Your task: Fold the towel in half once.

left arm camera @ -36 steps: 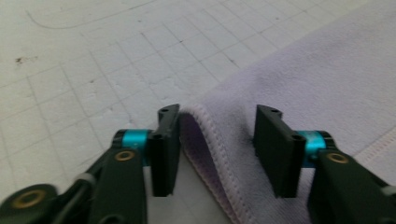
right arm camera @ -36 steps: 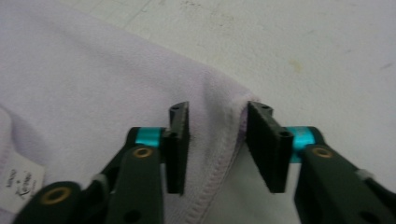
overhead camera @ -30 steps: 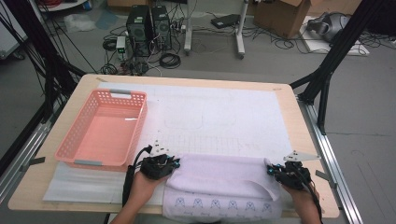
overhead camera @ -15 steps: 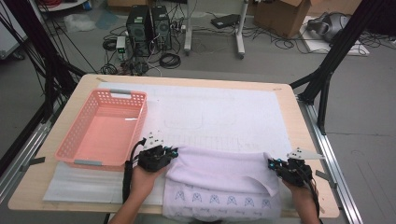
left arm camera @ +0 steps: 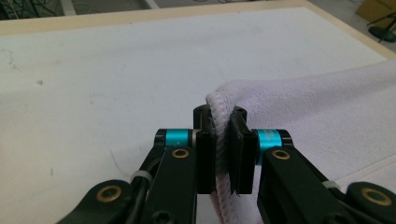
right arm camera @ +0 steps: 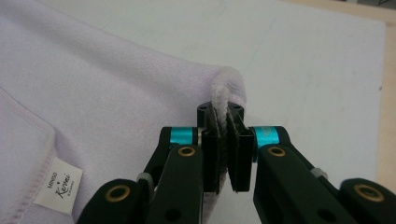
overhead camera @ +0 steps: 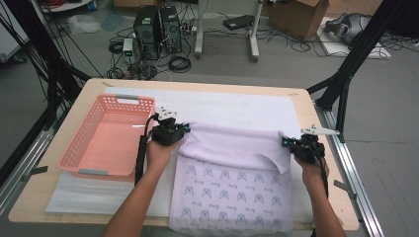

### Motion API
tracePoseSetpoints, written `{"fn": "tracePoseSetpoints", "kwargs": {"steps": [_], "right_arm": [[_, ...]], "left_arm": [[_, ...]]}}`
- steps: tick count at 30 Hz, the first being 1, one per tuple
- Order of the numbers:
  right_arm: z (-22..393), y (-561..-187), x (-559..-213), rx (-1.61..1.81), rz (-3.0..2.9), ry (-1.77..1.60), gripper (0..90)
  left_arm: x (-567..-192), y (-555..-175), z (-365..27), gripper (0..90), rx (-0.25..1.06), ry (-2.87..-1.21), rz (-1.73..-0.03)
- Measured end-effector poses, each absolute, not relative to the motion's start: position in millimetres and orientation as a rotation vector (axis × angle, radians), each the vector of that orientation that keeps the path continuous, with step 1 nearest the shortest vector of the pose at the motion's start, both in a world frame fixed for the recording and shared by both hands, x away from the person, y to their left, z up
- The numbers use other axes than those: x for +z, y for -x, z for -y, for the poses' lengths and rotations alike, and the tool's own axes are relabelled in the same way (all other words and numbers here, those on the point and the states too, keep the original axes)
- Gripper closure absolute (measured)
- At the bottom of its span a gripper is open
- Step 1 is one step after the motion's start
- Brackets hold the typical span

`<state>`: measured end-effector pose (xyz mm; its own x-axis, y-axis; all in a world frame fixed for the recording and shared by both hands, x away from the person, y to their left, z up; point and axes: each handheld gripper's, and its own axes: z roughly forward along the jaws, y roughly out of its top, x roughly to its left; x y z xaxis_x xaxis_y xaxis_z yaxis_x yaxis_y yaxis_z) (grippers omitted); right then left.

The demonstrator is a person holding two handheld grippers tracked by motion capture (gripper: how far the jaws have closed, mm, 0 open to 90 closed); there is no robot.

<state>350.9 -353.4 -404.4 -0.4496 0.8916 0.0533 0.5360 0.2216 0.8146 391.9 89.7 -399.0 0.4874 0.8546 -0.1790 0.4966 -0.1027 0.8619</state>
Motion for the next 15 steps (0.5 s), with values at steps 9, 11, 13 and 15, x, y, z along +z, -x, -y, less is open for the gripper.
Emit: {"fn": "tracePoseSetpoints", "kwargs": {"steps": [9, 11, 13, 15], "right_arm": [[345.2, -394.8, -399.7, 1.067, -2.080, -1.307, 85.9], [343.8, -402.8, -399.6, 1.066, -2.077, -1.314, 85.9], [342.7, -408.6, -399.2, 1.074, -2.059, -1.318, 85.8], [342.1, -414.0, -398.5, 1.077, -2.050, -1.327, 85.9]], "left_arm": [[-399.6, -426.4, -93.0, 82.7, 0.470, -1.770, -1.174], [-397.7, -432.7, -93.1, 82.7, 0.484, -1.772, -1.174], [-399.1, -437.7, -96.1, 82.6, 0.489, -1.731, -1.178], [-402.3, -444.3, -97.6, 82.6, 0.463, -1.750, -1.203]]}}
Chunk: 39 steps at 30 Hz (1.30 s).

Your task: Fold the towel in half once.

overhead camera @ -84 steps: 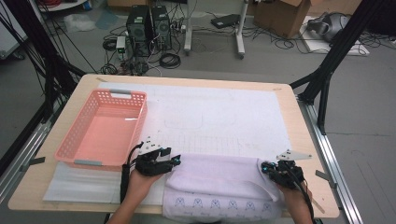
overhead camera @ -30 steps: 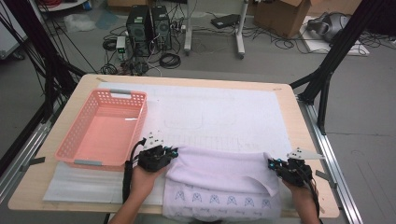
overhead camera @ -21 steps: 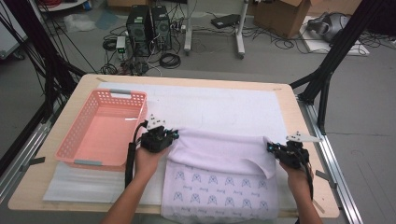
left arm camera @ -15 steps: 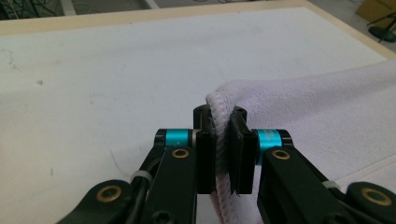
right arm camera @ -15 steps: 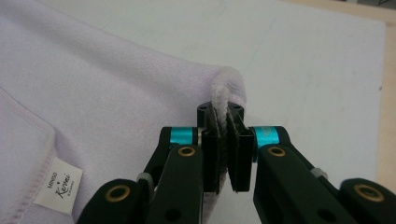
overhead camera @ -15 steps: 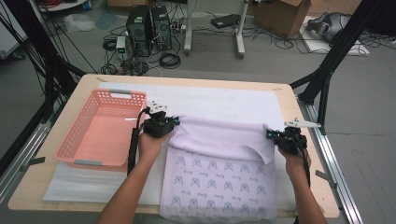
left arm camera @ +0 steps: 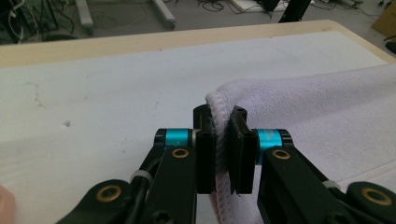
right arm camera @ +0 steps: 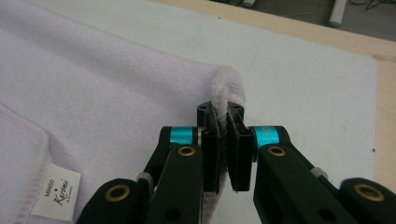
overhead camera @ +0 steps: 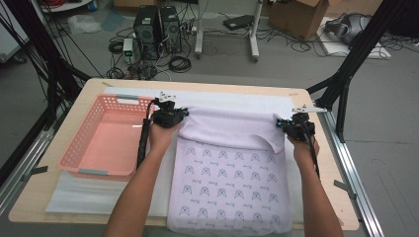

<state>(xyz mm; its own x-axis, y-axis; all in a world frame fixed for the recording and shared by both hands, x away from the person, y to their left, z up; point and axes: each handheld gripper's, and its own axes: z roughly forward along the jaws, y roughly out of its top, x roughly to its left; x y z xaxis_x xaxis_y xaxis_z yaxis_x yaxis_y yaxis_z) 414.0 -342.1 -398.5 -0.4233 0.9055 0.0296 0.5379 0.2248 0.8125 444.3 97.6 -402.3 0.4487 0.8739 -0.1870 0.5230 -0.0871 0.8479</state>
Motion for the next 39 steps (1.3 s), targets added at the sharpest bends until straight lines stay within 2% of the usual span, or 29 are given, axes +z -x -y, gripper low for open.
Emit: {"fn": "tracePoseSetpoints", "kwargs": {"steps": [4, 5, 6, 7, 8, 11, 17, 28, 29, 34, 39], "right_arm": [[337.9, -422.7, -398.3, 1.063, -2.038, -1.331, 85.7], [337.5, -424.1, -401.0, 1.053, -2.046, -1.344, 84.8], [338.0, -425.7, -403.8, 1.044, -2.056, -1.361, 81.3], [339.6, -428.0, -409.0, 1.051, -2.075, -1.407, 71.2], [341.6, -428.8, -411.9, 1.048, -2.071, -1.445, 62.4], [346.9, -426.7, -415.2, 1.101, -2.062, -1.495, 58.4], [348.6, -416.2, -411.6, 1.169, -2.085, -1.456, 57.2], [346.8, -395.4, -404.1, 1.236, -2.216, -1.411, 52.3], [344.7, -393.3, -402.9, 1.243, -2.236, -1.398, 51.6], [334.8, -381.4, -405.1, 1.196, -2.292, -1.340, 50.7], [335.8, -371.5, -422.3, 1.179, -2.317, -1.366, 54.1]], "left_arm": [[-407.4, -446.0, -95.2, 81.1, 0.470, -1.754, -1.214], [-408.1, -445.9, -94.5, 75.7, 0.474, -1.755, -1.222], [-409.1, -445.7, -93.6, 64.1, 0.470, -1.745, -1.246], [-409.7, -444.7, -93.3, 53.5, 0.451, -1.741, -1.255], [-410.5, -443.3, -92.5, 50.8, 0.438, -1.748, -1.240], [-413.7, -438.8, -89.6, 48.9, 0.426, -1.795, -1.199], [-415.1, -431.8, -78.6, 46.0, 0.367, -1.877, -1.156], [-430.2, -411.2, -82.0, 53.4, 0.370, -1.894, -1.135], [-431.5, -409.6, -82.7, 55.3, 0.363, -1.899, -1.133], [-435.7, -402.4, -81.7, 82.0, 0.359, -1.952, -1.122], [-434.3, -393.4, -84.6, 84.7, 0.366, -1.919, -1.104]]}}
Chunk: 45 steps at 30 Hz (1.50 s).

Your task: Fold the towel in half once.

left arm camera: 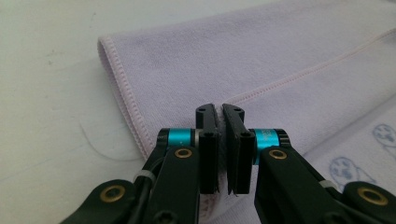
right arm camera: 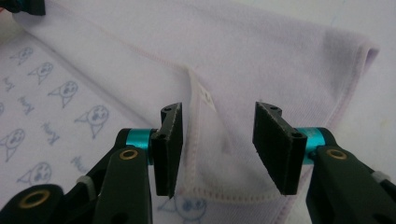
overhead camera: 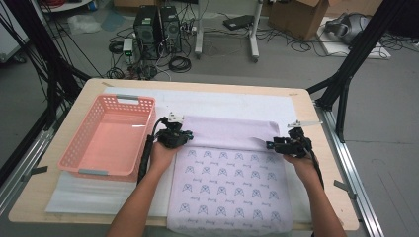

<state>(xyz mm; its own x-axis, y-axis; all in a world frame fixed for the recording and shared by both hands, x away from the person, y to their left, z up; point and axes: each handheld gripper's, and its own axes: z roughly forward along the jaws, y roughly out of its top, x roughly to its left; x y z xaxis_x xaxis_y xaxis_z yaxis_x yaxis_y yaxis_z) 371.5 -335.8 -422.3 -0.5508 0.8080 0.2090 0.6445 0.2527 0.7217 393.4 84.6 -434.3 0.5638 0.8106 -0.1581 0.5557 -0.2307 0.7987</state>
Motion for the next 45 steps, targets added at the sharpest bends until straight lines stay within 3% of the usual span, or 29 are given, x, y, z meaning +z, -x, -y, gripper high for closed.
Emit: {"fn": "tracePoseSetpoints", "kwargs": {"steps": [1, 4, 6, 23, 45], "right_arm": [[337.0, -369.1, -424.3, 1.181, -2.312, -1.370, 57.3], [340.4, -362.3, -427.6, 1.134, -2.300, -1.348, 79.9], [344.8, -358.7, -428.3, 1.140, -2.267, -1.357, 84.9], [358.9, -305.7, -431.1, 1.209, -2.215, -1.244, 86.7], [351.1, -253.8, -427.1, 1.192, -2.284, -1.186, 86.8]], "left_arm": [[-432.9, -392.0, -85.7, 84.7, 0.357, -1.917, -1.101], [-426.2, -386.2, -88.2, 84.6, 0.355, -1.892, -1.078], [-422.7, -380.7, -89.6, 84.6, 0.365, -1.860, -1.055], [-431.2, -318.7, -103.3, 84.4, 0.360, -1.835, -0.900], [-443.2, -280.5, -119.6, 83.3, 0.346, -1.790, -0.881]]}}
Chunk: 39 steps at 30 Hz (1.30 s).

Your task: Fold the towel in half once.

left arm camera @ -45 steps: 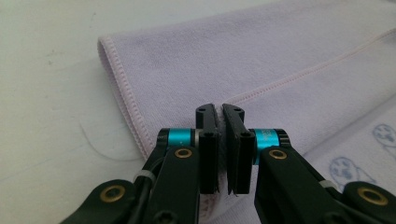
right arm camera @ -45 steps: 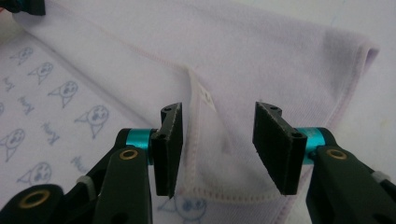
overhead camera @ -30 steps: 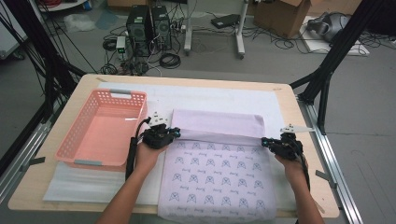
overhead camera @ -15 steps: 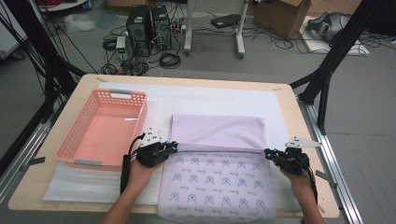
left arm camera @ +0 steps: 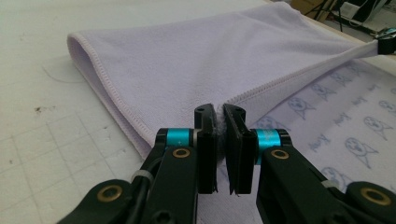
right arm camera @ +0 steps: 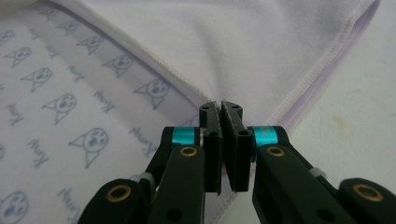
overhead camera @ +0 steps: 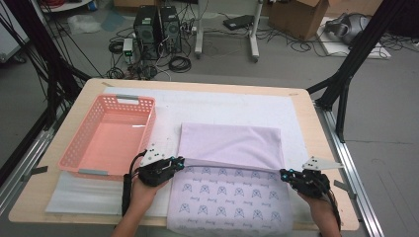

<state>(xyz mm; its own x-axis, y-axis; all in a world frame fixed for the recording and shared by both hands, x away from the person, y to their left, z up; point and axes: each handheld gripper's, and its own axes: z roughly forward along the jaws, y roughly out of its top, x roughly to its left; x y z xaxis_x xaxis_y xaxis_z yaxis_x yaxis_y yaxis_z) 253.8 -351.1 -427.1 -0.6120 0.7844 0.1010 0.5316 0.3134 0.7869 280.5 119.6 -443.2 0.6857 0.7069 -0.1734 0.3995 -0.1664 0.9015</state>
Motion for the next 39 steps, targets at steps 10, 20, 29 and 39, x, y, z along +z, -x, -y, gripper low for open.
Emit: {"fn": "tracePoseSetpoints", "kwargs": {"steps": [10, 20, 29, 39], "right_arm": [[350.7, -226.8, -427.8, 1.190, -2.279, -1.191, 86.8], [349.2, -191.3, -429.2, 1.191, -2.297, -1.183, 86.8], [349.2, -162.7, -427.9, 1.198, -2.299, -1.179, 86.8], [349.2, -138.2, -427.7, 1.202, -2.309, -1.176, 86.8]], "left_arm": [[-442.1, -251.1, -121.3, 83.4, 0.346, -1.780, -0.872], [-442.3, -211.7, -124.1, 83.4, 0.353, -1.775, -0.882], [-442.1, -181.3, -126.1, 83.3, 0.348, -1.769, -0.887], [-443.6, -155.9, -129.0, 83.3, 0.337, -1.766, -0.896]]}}
